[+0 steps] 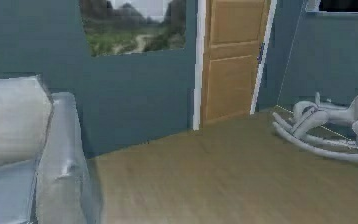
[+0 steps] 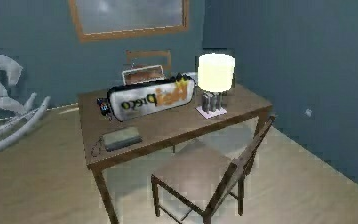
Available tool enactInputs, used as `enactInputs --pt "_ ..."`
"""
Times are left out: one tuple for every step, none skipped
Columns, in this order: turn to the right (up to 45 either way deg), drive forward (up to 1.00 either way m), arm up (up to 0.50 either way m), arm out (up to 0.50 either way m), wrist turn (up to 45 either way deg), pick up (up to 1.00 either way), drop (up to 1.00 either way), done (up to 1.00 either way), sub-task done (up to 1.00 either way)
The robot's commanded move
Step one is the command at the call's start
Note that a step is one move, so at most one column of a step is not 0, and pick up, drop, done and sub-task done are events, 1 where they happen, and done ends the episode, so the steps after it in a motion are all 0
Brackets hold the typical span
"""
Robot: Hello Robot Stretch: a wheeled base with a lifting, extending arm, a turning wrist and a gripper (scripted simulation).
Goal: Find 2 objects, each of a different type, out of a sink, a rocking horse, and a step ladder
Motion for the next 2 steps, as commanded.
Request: enactInputs --pt "30.0 0.00 0.00 0.00 0.0 0.00 0.00 0.00 0.00" --pt "0.0 0.70 0.00 0.00 0.0 0.00 0.00 0.00 0.00"
